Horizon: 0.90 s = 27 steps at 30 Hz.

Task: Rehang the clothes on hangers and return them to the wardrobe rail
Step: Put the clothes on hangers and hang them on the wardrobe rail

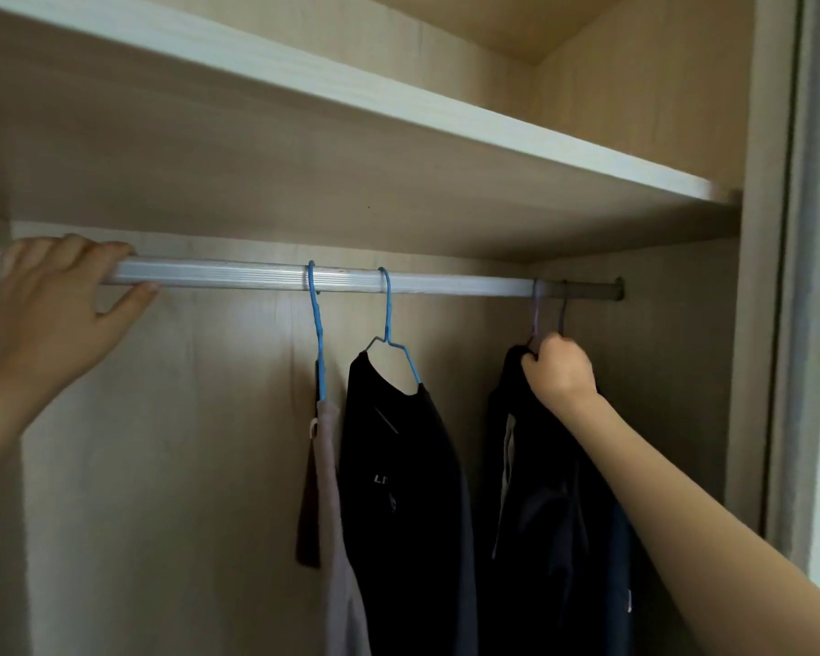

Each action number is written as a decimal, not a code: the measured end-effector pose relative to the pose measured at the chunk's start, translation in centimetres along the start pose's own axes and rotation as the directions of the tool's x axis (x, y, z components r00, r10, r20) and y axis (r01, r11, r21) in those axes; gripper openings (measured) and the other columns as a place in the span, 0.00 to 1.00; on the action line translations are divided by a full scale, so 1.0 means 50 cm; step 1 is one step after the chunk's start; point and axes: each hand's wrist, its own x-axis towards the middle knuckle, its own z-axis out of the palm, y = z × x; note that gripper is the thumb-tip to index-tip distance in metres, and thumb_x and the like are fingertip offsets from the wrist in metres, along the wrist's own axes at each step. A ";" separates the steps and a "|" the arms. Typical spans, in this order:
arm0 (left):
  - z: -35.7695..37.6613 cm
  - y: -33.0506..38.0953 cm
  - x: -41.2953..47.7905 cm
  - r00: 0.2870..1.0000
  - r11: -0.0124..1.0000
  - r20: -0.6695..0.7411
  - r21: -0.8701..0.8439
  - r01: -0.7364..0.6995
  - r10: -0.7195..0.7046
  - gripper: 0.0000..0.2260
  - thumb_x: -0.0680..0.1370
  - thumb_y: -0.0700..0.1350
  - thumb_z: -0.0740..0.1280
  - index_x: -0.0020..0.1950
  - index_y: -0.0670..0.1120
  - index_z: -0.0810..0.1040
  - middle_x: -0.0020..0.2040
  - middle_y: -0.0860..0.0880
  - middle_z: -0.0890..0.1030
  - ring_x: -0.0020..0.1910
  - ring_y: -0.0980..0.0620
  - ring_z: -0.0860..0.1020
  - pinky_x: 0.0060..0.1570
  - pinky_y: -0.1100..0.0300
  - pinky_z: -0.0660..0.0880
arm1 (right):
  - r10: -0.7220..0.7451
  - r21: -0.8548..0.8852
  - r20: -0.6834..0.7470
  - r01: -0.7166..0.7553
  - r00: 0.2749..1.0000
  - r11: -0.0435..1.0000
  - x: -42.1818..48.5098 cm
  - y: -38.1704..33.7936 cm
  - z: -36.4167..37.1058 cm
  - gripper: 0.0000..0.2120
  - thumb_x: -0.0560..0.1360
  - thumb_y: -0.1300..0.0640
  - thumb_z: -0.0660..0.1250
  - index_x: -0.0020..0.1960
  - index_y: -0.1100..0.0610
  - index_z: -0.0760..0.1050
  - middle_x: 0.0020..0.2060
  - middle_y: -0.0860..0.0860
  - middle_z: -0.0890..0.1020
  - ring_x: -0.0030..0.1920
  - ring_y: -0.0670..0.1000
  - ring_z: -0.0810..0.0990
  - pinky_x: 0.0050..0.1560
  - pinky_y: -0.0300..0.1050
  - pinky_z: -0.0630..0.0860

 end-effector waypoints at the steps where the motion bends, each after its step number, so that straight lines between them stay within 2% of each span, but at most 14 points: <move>1: 0.000 0.000 -0.001 1.000 1.000 -0.005 -0.001 0.000 0.000 0.29 0.76 0.66 0.54 0.63 0.46 0.74 0.52 0.41 0.75 0.53 0.36 0.74 0.59 0.43 0.70 | 0.009 -0.014 0.067 -0.008 0.998 1.000 0.003 0.010 0.005 0.10 0.78 0.57 0.62 0.49 0.66 0.73 0.48 0.62 0.80 0.50 0.63 0.80 0.42 0.48 0.73; 2: 0.000 0.001 -0.003 1.000 1.000 -0.011 -0.003 -0.002 0.002 0.29 0.76 0.66 0.54 0.64 0.46 0.74 0.52 0.41 0.75 0.53 0.36 0.74 0.60 0.43 0.70 | 0.004 -0.007 0.112 -0.004 0.994 1.000 0.009 0.017 0.010 0.09 0.79 0.58 0.62 0.44 0.63 0.72 0.43 0.59 0.79 0.47 0.62 0.80 0.39 0.46 0.72; 4: -0.004 0.003 -0.004 1.000 1.000 -0.021 -0.003 -0.013 0.013 0.28 0.76 0.66 0.55 0.64 0.46 0.74 0.52 0.41 0.76 0.54 0.36 0.74 0.60 0.42 0.70 | 0.004 0.024 0.148 -0.008 0.989 1.000 0.020 0.019 0.016 0.14 0.78 0.60 0.62 0.35 0.60 0.66 0.34 0.54 0.74 0.39 0.58 0.77 0.35 0.44 0.70; 7: -0.008 0.006 -0.004 1.000 1.000 -0.014 -0.004 -0.024 0.024 0.28 0.76 0.66 0.55 0.63 0.46 0.75 0.51 0.41 0.76 0.54 0.35 0.73 0.60 0.42 0.70 | 0.005 0.103 0.141 -0.020 0.990 0.994 0.025 0.014 0.019 0.19 0.77 0.65 0.62 0.31 0.55 0.60 0.29 0.51 0.68 0.30 0.53 0.70 0.30 0.42 0.66; 10: -0.014 0.011 -0.005 1.000 1.000 -0.008 -0.001 -0.011 0.011 0.27 0.76 0.66 0.55 0.63 0.47 0.75 0.51 0.42 0.76 0.54 0.35 0.73 0.61 0.42 0.69 | -0.051 0.159 0.126 0.031 0.991 0.987 0.018 0.011 0.030 0.15 0.74 0.66 0.61 0.30 0.59 0.64 0.28 0.53 0.70 0.34 0.57 0.72 0.34 0.43 0.67; 12: -0.019 0.017 -0.005 1.000 1.000 -0.011 0.017 -0.010 0.010 0.27 0.76 0.66 0.55 0.63 0.47 0.75 0.52 0.42 0.76 0.54 0.35 0.74 0.61 0.44 0.68 | -0.108 0.212 0.123 0.080 0.987 0.974 0.007 0.007 0.038 0.12 0.74 0.66 0.61 0.31 0.63 0.69 0.29 0.56 0.73 0.33 0.58 0.74 0.32 0.44 0.66; 15: -0.026 0.027 -0.006 1.000 1.000 -0.024 0.027 -0.014 0.015 0.27 0.76 0.66 0.56 0.62 0.47 0.75 0.51 0.42 0.76 0.53 0.35 0.74 0.61 0.45 0.68 | -0.194 0.281 0.115 0.156 0.974 0.947 -0.004 -0.005 0.051 0.09 0.72 0.65 0.62 0.37 0.70 0.75 0.32 0.63 0.79 0.34 0.60 0.75 0.32 0.46 0.67; 18: -0.031 0.034 -0.010 0.999 1.000 -0.039 0.008 -0.013 0.013 0.26 0.76 0.65 0.56 0.61 0.47 0.76 0.50 0.42 0.76 0.53 0.35 0.74 0.61 0.45 0.68 | -0.264 0.299 0.079 0.230 0.961 0.926 -0.013 -0.025 0.060 0.10 0.72 0.63 0.63 0.40 0.70 0.77 0.36 0.65 0.81 0.40 0.66 0.79 0.34 0.49 0.71; 20: -0.035 0.039 -0.012 0.999 1.000 -0.037 0.002 -0.015 0.015 0.26 0.76 0.65 0.56 0.60 0.47 0.76 0.50 0.42 0.76 0.52 0.35 0.74 0.60 0.45 0.68 | -0.297 0.317 0.074 0.259 0.952 0.912 -0.022 -0.039 0.066 0.10 0.72 0.62 0.63 0.40 0.70 0.77 0.38 0.66 0.82 0.44 0.66 0.80 0.34 0.46 0.68; 22: -0.040 0.041 -0.011 1.000 1.000 -0.027 0.006 -0.012 0.012 0.25 0.76 0.65 0.57 0.60 0.47 0.76 0.49 0.42 0.76 0.52 0.35 0.74 0.60 0.45 0.68 | -0.319 0.343 0.081 0.274 0.944 0.898 -0.031 -0.051 0.069 0.11 0.72 0.62 0.63 0.41 0.70 0.77 0.39 0.66 0.82 0.47 0.65 0.80 0.34 0.47 0.70; 25: -0.041 0.036 -0.007 1.000 1.000 -0.001 -0.009 -0.006 0.006 0.24 0.76 0.64 0.58 0.60 0.48 0.76 0.49 0.43 0.77 0.52 0.36 0.74 0.60 0.45 0.68 | -0.336 0.343 0.098 0.285 0.937 0.895 -0.041 -0.060 0.053 0.11 0.73 0.61 0.62 0.42 0.70 0.78 0.40 0.66 0.82 0.43 0.63 0.81 0.37 0.47 0.72; 27: -0.034 0.029 -0.006 1.000 1.000 0.023 -0.004 0.001 -0.001 0.24 0.76 0.64 0.58 0.62 0.48 0.75 0.50 0.44 0.76 0.53 0.38 0.74 0.60 0.45 0.68 | -0.283 0.360 0.066 0.242 0.957 0.901 -0.035 -0.056 0.028 0.13 0.75 0.59 0.62 0.47 0.68 0.80 0.44 0.64 0.84 0.45 0.59 0.81 0.44 0.46 0.75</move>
